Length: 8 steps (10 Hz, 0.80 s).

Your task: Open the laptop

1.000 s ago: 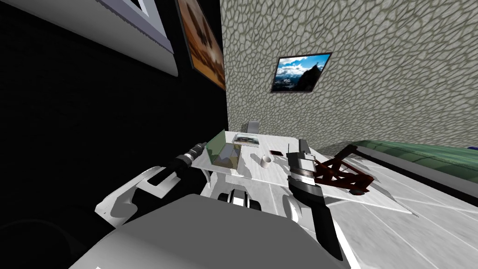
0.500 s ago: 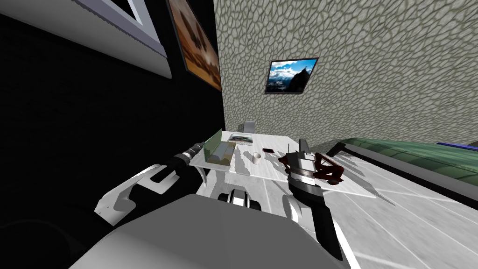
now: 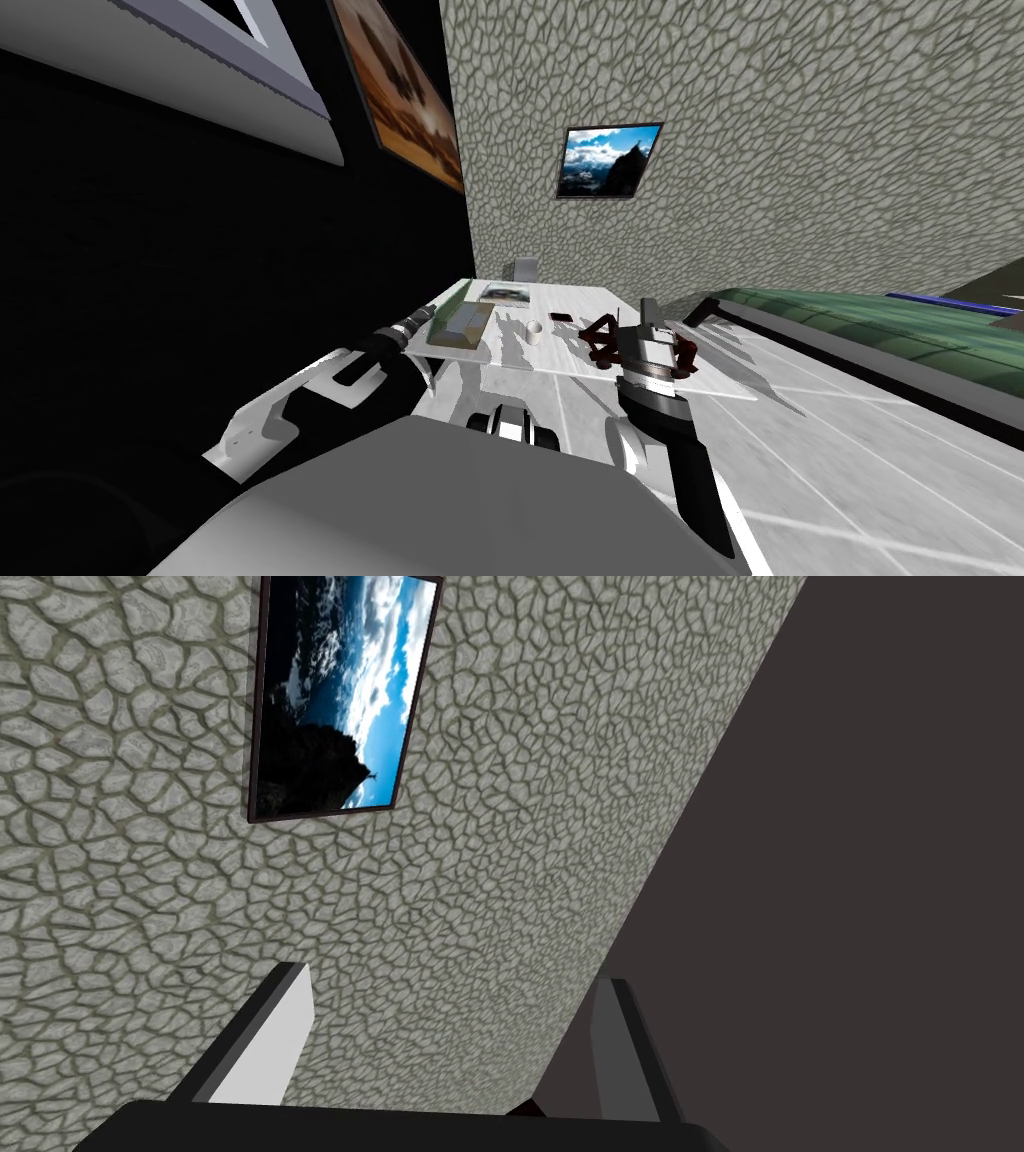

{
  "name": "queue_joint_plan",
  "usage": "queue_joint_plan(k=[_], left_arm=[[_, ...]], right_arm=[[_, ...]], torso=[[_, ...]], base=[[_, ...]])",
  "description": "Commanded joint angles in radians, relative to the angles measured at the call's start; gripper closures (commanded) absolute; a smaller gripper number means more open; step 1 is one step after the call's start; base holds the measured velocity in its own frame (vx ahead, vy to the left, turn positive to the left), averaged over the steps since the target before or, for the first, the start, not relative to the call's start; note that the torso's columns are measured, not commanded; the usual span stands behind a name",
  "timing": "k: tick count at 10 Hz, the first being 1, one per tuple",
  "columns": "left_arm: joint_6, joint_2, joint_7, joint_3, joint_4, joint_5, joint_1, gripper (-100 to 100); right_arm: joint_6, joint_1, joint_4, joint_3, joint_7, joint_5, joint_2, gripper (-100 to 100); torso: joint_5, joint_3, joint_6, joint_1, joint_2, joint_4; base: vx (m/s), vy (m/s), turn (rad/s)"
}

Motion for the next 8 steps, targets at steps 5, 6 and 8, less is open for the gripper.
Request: queue_joint_plan(k=[5,6,8], left_arm=[[-0.092,-0.038,-0.125,-0.018,0.186,-0.145,-0.062,100],[-0.092,-0.038,-0.125,-0.018,0.191,-0.145,-0.062,100],[-0.125,-0.05,-0.168,-0.024,0.249,-0.196,-0.085,100]], right_arm=[[0.0,0.0,0.0,0.0,0.0,0.0,0.0,0],[0.0,0.0,0.0,0.0,0.0,0.0,0.0,0],[0.0,0.0,0.0,0.0,0.0,0.0,0.0,0]], torso=[[0.0,-0.003,0.002,-0.002,-0.005,-0.003],[0.0,-0.003,0.002,-0.003,-0.005,-0.003],[-0.001,-0.002,0.002,-0.001,-0.004,-0.001]], base=[[-0.04,-0.098,-0.047],[-0.025,-0.096,-0.018],[-0.027,-0.095,-0.043]])
